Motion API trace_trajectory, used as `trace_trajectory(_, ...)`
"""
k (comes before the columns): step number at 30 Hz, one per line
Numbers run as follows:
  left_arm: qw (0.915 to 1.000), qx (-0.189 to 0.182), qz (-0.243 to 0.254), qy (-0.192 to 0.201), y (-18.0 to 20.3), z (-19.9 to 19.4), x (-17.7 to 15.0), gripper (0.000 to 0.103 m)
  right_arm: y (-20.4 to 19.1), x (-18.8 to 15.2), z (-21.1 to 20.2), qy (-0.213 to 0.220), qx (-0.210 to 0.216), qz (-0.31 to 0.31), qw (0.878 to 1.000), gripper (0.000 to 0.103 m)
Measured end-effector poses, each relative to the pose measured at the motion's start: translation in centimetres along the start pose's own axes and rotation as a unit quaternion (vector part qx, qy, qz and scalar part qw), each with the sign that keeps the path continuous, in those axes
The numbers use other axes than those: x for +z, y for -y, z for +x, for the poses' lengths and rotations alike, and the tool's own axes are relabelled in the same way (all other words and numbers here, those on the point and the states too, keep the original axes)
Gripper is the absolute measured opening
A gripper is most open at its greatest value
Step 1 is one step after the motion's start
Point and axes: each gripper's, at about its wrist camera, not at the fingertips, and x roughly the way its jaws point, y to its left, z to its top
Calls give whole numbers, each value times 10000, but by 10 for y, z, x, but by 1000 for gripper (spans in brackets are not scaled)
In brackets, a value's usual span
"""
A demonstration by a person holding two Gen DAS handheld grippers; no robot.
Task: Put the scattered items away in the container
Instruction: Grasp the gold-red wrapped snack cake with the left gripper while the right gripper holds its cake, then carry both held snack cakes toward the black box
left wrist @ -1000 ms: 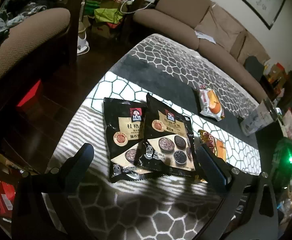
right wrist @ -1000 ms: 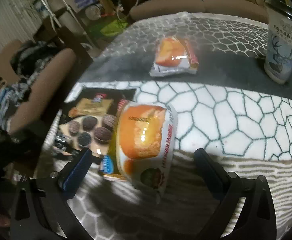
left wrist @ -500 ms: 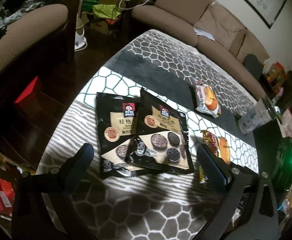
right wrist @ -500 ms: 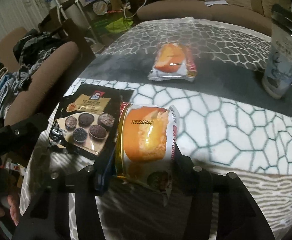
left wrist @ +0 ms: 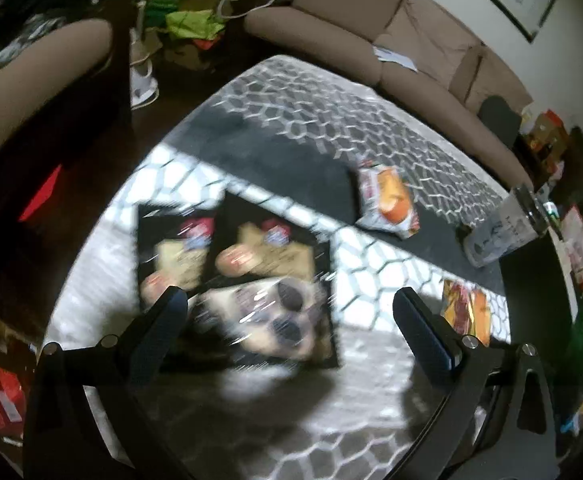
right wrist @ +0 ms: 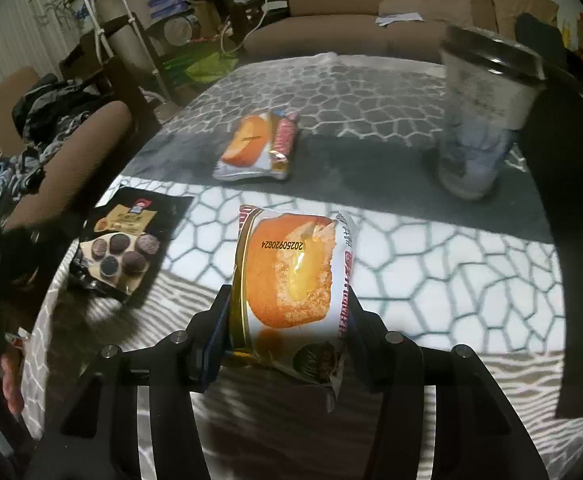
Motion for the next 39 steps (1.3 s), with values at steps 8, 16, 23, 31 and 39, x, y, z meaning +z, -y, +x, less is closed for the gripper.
trace_trajectory(8,9987,113,480,-98,84,59,36,103,22,-6,-13,123,-314,-307,9990,53)
trace_trajectory(16,9960,609,643,-84,121,109,46,103,54,-10,-11,91,-308,-89,9994,53)
trace_trajectory(23,9903,1098,848,-58,129,135,47,103,65,-12,-6,96,-264,66,9996,53)
trace_trajectory(31,9880,1238,915,-103,125,151,41,70,67,-8,-5,131,-263,54,9996,53)
trace_trajectory(39,9978,459,472,-42,111,125,39,61,69,-5,-11,196,-271,61,9994,53)
